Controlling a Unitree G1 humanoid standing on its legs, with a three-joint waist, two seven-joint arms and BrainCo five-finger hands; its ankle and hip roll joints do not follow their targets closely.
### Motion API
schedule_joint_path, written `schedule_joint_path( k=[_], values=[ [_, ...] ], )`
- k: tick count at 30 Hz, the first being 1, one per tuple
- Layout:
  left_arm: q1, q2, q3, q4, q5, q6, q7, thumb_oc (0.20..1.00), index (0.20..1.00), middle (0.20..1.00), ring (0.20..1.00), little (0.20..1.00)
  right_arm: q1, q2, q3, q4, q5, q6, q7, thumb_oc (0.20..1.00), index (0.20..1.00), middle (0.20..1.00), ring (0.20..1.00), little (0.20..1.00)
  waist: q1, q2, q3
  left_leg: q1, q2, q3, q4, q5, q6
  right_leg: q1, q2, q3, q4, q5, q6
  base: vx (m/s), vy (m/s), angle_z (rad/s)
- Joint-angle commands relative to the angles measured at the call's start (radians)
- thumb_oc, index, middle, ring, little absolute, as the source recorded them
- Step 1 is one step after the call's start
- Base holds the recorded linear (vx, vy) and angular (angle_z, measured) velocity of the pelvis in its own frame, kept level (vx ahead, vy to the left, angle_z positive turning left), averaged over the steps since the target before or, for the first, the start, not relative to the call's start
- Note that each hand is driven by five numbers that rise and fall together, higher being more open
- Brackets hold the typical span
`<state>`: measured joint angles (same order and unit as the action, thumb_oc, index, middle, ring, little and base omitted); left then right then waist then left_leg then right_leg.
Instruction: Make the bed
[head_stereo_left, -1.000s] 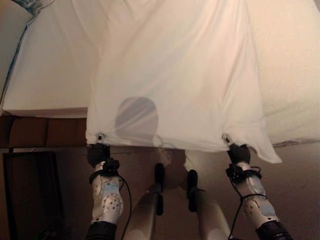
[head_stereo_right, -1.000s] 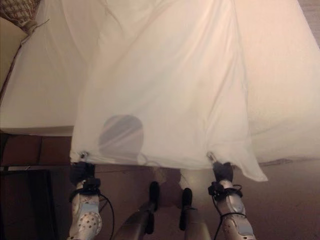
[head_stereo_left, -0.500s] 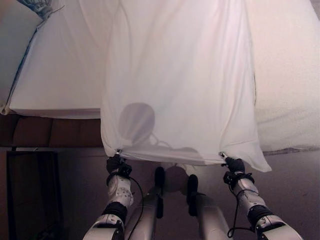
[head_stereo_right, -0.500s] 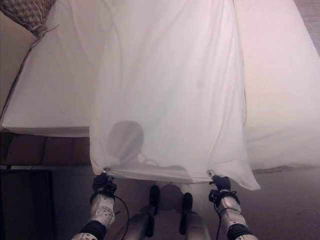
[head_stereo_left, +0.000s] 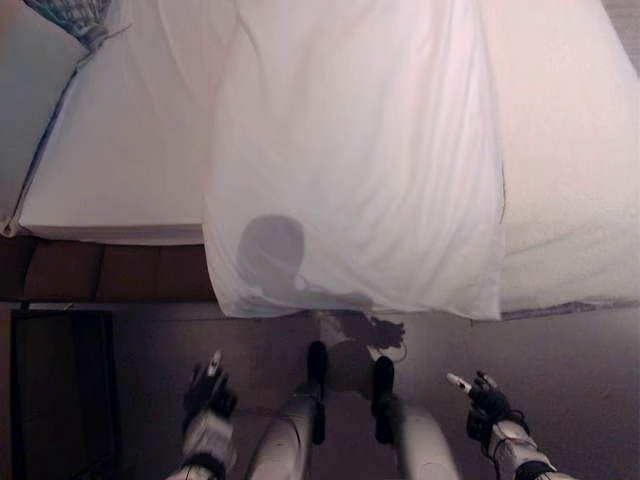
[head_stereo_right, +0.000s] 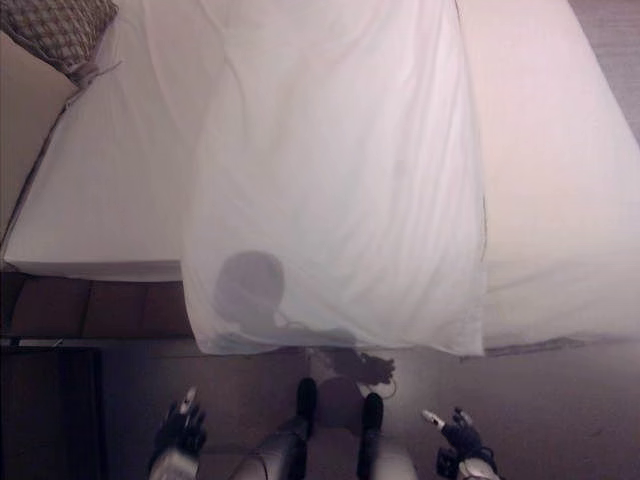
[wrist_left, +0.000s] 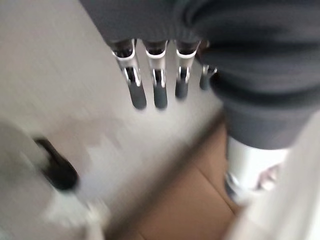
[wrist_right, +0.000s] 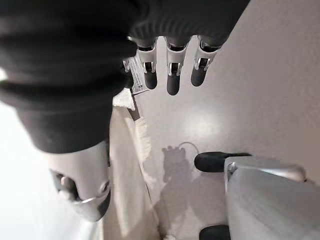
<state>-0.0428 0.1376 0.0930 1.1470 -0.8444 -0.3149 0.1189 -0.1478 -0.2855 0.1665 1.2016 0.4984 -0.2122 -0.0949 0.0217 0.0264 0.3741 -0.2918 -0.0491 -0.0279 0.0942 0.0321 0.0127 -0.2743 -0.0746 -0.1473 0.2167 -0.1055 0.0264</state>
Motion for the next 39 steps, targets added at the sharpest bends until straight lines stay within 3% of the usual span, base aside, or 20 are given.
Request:
schedule_joint_path(
  k=[1,10,11,16,18,20,22,23,25,26,32,36,39],
  values=[
    [0.053,0.034,-0.067,-0.091,0.153,-0.003,-0.047,1.0,1.0,1.0,1.0,1.0,0.052,-0.002,0.031,-0.06,-0.068,-0.008,0.016,1.0,1.0,1.0,1.0,1.0,0.026,-0.038,-0.019,-0.044,-0.048,0.034,0.041,-0.023,-0.015,-0.052,-0.08,0.025,-0.13,0.203,0.107,0.0,0.0,0.0],
    [0.091,0.18,-0.251,-0.378,0.392,-0.035,-0.12,1.0,1.0,1.0,1.0,1.0,0.092,-0.062,0.076,-0.362,-0.093,-0.051,0.061,1.0,1.0,1.0,1.0,1.0,0.012,-0.037,-0.013,-0.05,-0.047,0.037,0.049,-0.024,-0.019,-0.059,-0.079,0.03,-0.125,0.2,0.109,0.0,-0.004,0.0],
    [0.057,0.217,-0.311,-0.431,0.446,-0.055,-0.137,1.0,1.0,1.0,1.0,1.0,0.071,-0.086,0.105,-0.427,-0.107,-0.068,0.073,1.0,1.0,1.0,1.0,1.0,0.008,-0.039,-0.012,-0.055,-0.047,0.04,0.05,-0.025,-0.018,-0.07,-0.077,0.036,-0.119,0.197,0.11,0.0,0.0,0.0],
    [-0.029,0.269,-0.397,-0.563,0.458,-0.083,-0.162,1.0,1.0,1.0,1.0,1.0,0.007,-0.14,0.162,-0.557,-0.11,-0.094,0.105,1.0,1.0,1.0,1.0,1.0,0.004,-0.036,0.005,-0.079,-0.047,0.047,0.076,-0.031,-0.015,-0.108,-0.073,0.05,-0.077,0.184,0.106,-0.04,0.006,-0.06],
    [-0.147,0.314,-0.497,-0.615,0.403,-0.084,-0.243,1.0,1.0,1.0,1.0,1.0,-0.097,-0.18,0.225,-0.581,-0.061,-0.093,0.156,1.0,1.0,1.0,1.0,1.0,0.001,-0.035,0.028,-0.105,-0.049,0.053,0.097,-0.035,-0.015,-0.145,-0.074,0.052,-0.043,0.177,0.103,-0.09,0.003,-0.07],
    [-0.213,0.308,-0.527,-0.617,0.313,-0.067,-0.291,1.0,1.0,1.0,1.0,1.0,-0.164,-0.188,0.263,-0.577,-0.007,-0.08,0.188,1.0,1.0,1.0,1.0,1.0,0.001,-0.035,0.042,-0.127,-0.051,0.057,0.11,-0.034,-0.016,-0.167,-0.073,0.054,-0.033,0.175,0.1,-0.08,0.0,-0.03],
    [-0.214,0.308,-0.526,-0.616,0.313,-0.067,-0.291,1.0,1.0,1.0,1.0,1.0,-0.165,-0.188,0.263,-0.577,-0.006,-0.08,0.188,1.0,1.0,1.0,1.0,1.0,0.001,-0.035,0.043,-0.128,-0.051,0.057,0.11,-0.034,-0.016,-0.167,-0.073,0.054,-0.032,0.175,0.1,-0.06,0.001,0.0],
    [-0.338,0.313,-0.582,-0.631,0.186,-0.036,-0.362,1.0,1.0,1.0,1.0,1.0,-0.269,-0.173,0.323,-0.566,0.097,-0.047,0.245,1.0,1.0,1.0,1.0,1.0,0.003,-0.033,0.062,-0.168,-0.052,0.063,0.142,-0.038,-0.017,-0.218,-0.075,0.053,0.01,0.171,0.096,-0.08,0.004,0.0],
    [-0.384,0.317,-0.604,-0.626,0.154,-0.024,-0.38,1.0,1.0,1.0,1.0,1.0,-0.309,-0.156,0.341,-0.56,0.131,-0.042,0.25,1.0,1.0,1.0,1.0,1.0,0.003,-0.034,0.069,-0.187,-0.053,0.067,0.159,-0.042,-0.016,-0.239,-0.075,0.057,0.028,0.169,0.095,-0.1,0.016,0.03],
    [-0.49,0.304,-0.654,-0.582,0.116,-0.007,-0.412,1.0,1.0,1.0,1.0,1.0,-0.388,-0.118,0.354,-0.524,0.197,-0.037,0.251,1.0,1.0,1.0,1.0,1.0,-0.001,-0.035,0.087,-0.213,-0.051,0.075,0.192,-0.049,-0.017,-0.267,-0.078,0.061,0.057,0.163,0.094,-0.08,0.022,0.02],
    [-0.696,0.287,-0.71,-0.48,0.107,0.01,-0.416,1.0,1.0,1.0,1.0,1.0,-0.548,-0.086,0.403,-0.486,0.282,-0.022,0.259,1.0,1.0,1.0,1.0,1.0,-0.008,-0.039,0.117,-0.301,-0.047,0.093,0.28,-0.072,-0.023,-0.352,-0.083,0.068,0.137,0.15,0.092,-0.05,0.03,0.01],
    [-0.852,0.229,-0.696,-0.34,0.135,0.01,-0.357,1.0,1.0,1.0,1.0,1.0,-0.712,-0.068,0.434,-0.41,0.323,-0.004,0.239,1.0,1.0,1.0,1.0,1.0,-0.009,-0.041,0.133,-0.386,-0.043,0.102,0.349,-0.089,-0.029,-0.439,-0.084,0.075,0.199,0.136,0.089,-0.02,0.03,0.02],
    [-0.875,0.225,-0.691,-0.312,0.154,0.007,-0.332,1.0,1.0,1.0,1.0,1.0,-0.744,-0.068,0.437,-0.397,0.32,-0.008,0.225,1.0,1.0,1.0,1.0,1.0,-0.01,-0.04,0.136,-0.4,-0.044,0.102,0.358,-0.09,-0.028,-0.45,-0.083,0.075,0.208,0.134,0.087,0.0,0.019,-0.01]
  ],
)
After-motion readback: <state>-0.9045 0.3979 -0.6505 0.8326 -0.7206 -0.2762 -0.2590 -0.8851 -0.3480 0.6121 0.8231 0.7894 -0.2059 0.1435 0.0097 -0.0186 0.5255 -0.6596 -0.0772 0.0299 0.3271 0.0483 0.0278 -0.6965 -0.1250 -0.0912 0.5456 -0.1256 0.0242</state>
